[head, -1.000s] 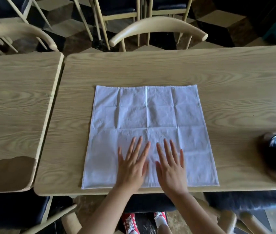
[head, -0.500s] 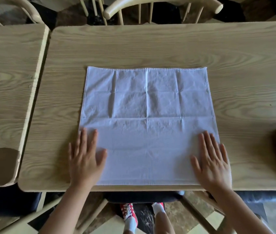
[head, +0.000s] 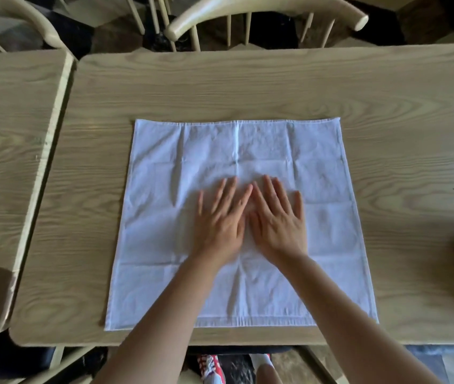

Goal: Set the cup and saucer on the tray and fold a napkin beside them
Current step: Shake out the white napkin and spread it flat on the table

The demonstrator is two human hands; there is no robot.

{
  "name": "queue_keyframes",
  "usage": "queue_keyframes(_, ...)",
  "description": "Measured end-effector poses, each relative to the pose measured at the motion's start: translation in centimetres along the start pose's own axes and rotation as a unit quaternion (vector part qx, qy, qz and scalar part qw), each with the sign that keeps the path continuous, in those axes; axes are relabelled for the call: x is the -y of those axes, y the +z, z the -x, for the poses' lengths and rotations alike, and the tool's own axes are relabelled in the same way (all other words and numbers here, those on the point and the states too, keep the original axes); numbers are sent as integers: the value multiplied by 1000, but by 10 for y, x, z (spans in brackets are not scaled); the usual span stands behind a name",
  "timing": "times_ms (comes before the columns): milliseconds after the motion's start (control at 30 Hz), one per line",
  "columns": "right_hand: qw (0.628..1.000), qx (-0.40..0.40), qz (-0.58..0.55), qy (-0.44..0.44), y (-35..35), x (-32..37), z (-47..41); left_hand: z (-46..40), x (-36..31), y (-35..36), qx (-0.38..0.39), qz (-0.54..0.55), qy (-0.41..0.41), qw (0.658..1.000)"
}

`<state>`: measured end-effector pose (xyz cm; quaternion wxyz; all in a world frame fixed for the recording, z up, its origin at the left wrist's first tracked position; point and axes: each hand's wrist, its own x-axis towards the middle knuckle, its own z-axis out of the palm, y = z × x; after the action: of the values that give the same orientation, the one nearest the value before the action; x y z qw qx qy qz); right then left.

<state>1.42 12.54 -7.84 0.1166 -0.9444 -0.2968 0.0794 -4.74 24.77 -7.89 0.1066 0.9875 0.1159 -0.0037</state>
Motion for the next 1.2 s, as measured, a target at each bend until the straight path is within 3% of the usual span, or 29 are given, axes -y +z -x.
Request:
queue_keyframes(267,997,-21,48,56,-27,-88,-13,4,94,-15,-15,-33,-157,987)
queue_keyframes(433,995,-24,48,87,-39,-97,-17,6,113,-27,-37,-42,-213,976)
queue_keyframes(500,995,-54,43,67,-41,-78,-29,-11,103,-31,-53,-36,-173,983)
queue_keyframes(567,997,-67,23,20,-39,-51,-53,-38,82,-30,-54,-47,-60,996)
queue_keyframes(667,999,-33,3,-20,-26,-18,-95,-80,50,-17,-16,-77,50,996)
queue_keyframes(800,999,-6,30,-20,-16,-36,-121,-108,67,-11,23,-41,15,999)
queue_keyframes(1000,996,-52,51,43,-38,-116,-118,-91,151,-24,-41,-55,-45,997)
queue_keyframes(1200,997,-49,46,46,-39,-122,-117,-82,170,-35,-8,-48,-116,992)
